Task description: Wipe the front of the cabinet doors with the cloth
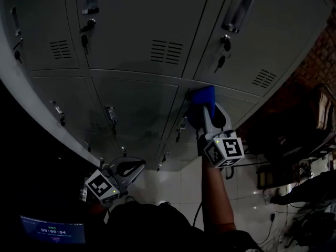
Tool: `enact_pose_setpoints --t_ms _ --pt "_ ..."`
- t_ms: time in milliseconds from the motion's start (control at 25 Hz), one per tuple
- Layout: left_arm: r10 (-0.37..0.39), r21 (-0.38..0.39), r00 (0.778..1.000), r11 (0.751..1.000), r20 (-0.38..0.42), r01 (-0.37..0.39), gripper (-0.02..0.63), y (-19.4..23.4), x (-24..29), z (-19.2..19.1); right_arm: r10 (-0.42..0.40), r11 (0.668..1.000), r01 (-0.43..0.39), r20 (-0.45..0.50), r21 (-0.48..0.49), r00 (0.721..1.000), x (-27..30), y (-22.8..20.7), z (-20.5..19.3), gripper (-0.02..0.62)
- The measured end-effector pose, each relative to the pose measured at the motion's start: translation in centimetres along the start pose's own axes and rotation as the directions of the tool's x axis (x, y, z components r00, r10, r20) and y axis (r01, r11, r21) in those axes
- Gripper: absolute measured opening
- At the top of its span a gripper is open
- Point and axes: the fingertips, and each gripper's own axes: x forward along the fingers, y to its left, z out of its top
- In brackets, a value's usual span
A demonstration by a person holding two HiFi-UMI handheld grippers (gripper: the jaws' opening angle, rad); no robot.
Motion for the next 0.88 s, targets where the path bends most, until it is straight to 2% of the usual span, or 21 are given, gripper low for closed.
enact_pose_setpoints --t_ms 520,680,880 --pt "-0.042 -0.011 0.999 0.999 -0.012 0.041 0.002 -0.9 2.4 -1.0 -0.129 0.992 0.129 -0.001 0.0 0.992 -4.3 -7.9 0.1 0.081" --pt "-0.036 -0.008 0.998 0.999 -0.052 0.036 0.002 -1.2 2.7 -1.4 -0.171 0.985 0.172 -0.009 0.003 0.985 -5.6 -10.1 -0.3 0.081" --pt "-0.048 -0.02 0.999 0.999 -0.007 0.048 0.002 -1.8 2.9 -1.6 -0.22 0.976 0.219 -0.025 -0.005 0.975 -7.1 -12.6 -0.8 0.081"
